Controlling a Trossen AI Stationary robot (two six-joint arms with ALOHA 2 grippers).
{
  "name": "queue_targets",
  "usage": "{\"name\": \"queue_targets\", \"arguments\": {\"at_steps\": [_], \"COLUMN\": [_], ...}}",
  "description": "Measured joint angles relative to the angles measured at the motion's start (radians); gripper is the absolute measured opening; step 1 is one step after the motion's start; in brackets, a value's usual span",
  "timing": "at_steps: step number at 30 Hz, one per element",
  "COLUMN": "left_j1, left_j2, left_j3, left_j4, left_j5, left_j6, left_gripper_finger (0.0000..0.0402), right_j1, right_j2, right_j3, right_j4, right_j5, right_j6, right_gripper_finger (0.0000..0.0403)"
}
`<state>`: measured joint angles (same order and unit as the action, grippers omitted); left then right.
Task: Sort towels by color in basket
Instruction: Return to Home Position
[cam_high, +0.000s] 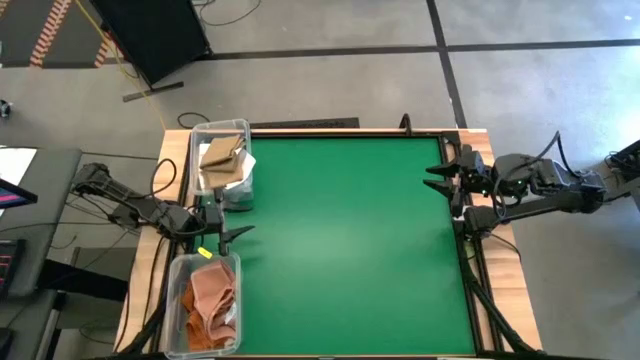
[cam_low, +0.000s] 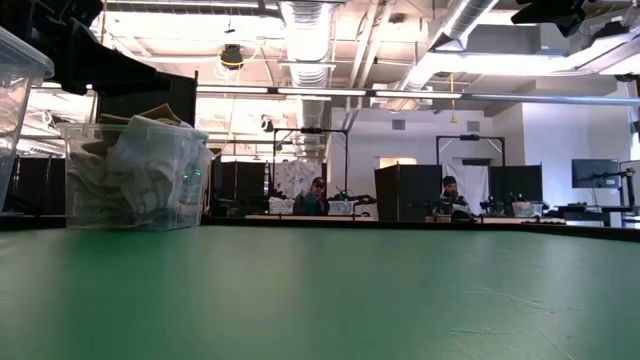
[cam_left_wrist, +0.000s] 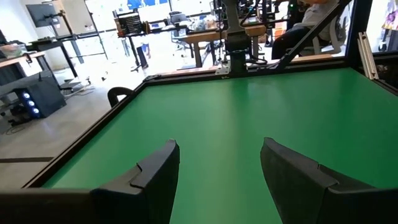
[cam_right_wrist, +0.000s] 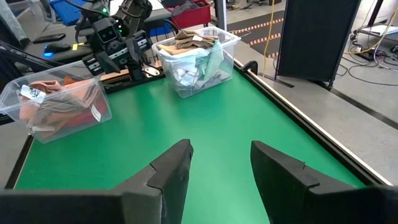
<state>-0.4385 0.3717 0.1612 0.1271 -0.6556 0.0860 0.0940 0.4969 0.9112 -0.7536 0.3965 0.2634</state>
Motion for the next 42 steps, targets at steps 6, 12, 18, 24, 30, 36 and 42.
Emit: {"name": "queue_targets", "arguments": {"at_steps": [6,12,18,24,30,36,42], "left_j1": [0.0,0.0,0.0,0.0,0.0,0.0,0.0], "left_j2": [0.0,0.0,0.0,0.0,0.0,0.0,0.0], "left_j3": [0.0,0.0,0.001,0.002,0.002,0.002,0.001], "left_j4": [-0.001,-0.006,-0.017,-0.027,-0.03,-0.031,-0.035], "left_j5": [0.0,0.0,0.005,0.014,0.015,0.015,0.057], "left_j6": [0.0,-0.005,-0.012,-0.018,-0.023,-0.03,-0.05], "left_gripper_finger": [0.0215,0.0215,0.0215,0.0215,0.0215,0.0215,0.0215], "right_j1": [0.0,0.0,0.0,0.0,0.011,0.042,0.073], "right_j2": [0.0,0.0,0.0,-0.009,-0.03,-0.07,-0.152], "right_j3": [0.0,0.0,0.0,0.0,0.0,-0.071,-0.181], "right_j4": [-0.001,-0.018,-0.038,-0.058,-0.075,-0.054,0.009], "right_j5": [0.0,0.0,0.0,0.031,0.033,0.033,0.032], "right_j6": [0.0,-0.002,-0.002,-0.015,-0.025,-0.025,-0.021], "right_gripper_finger": [0.0197,0.0197,0.0196,0.0196,0.0196,0.0196,0.0196]}}
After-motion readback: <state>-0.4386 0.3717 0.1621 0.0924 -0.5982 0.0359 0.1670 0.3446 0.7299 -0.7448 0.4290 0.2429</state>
